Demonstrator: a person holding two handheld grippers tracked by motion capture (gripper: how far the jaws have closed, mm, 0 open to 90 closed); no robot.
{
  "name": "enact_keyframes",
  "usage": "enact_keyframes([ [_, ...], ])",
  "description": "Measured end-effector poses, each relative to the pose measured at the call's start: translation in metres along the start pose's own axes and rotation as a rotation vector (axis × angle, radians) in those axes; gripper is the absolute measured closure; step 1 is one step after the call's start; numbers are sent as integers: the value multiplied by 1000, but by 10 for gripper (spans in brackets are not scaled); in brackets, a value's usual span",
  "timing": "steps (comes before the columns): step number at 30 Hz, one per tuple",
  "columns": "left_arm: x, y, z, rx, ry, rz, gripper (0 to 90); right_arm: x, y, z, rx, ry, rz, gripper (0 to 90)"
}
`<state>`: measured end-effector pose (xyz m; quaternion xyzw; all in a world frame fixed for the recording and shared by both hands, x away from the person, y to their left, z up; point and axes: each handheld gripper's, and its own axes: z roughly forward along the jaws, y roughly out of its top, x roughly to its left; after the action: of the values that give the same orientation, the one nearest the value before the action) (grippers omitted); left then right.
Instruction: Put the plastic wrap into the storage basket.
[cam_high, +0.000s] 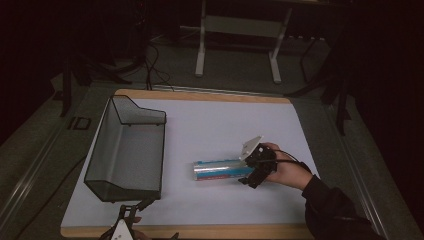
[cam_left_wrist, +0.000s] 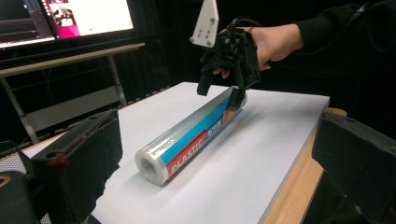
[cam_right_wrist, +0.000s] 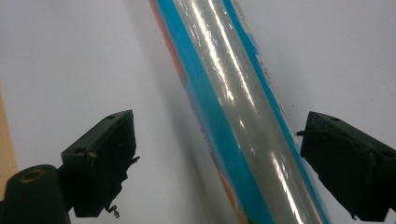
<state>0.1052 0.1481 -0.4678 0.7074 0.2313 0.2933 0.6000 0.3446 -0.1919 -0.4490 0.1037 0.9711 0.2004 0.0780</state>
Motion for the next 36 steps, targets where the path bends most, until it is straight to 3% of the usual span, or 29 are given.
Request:
enact_keyframes([
  [4, -1, -1, -3, 6, 13, -3, 25, -3, 11, 12, 67, 4, -51, 104],
  [10, -2, -1, -7, 11, 35, -9, 25, -9, 24, 22, 125, -8, -121, 133],
  [19, -5, -2, -13, 18, 60, -8, 25, -14, 33, 43, 211, 46, -213, 185],
  [23, -6, -2, -15, 21, 67, -10, 25, -17, 36, 49, 241, 48, -233, 186],
  [30, -6, -3, -16, 20, 74, -15, 25, -23, 35, 65, 352, 79, -268, 208],
  [36, -5, -3, -14, 26, 66, -18, 25, -23, 34, 72, 377, 94, -284, 261],
])
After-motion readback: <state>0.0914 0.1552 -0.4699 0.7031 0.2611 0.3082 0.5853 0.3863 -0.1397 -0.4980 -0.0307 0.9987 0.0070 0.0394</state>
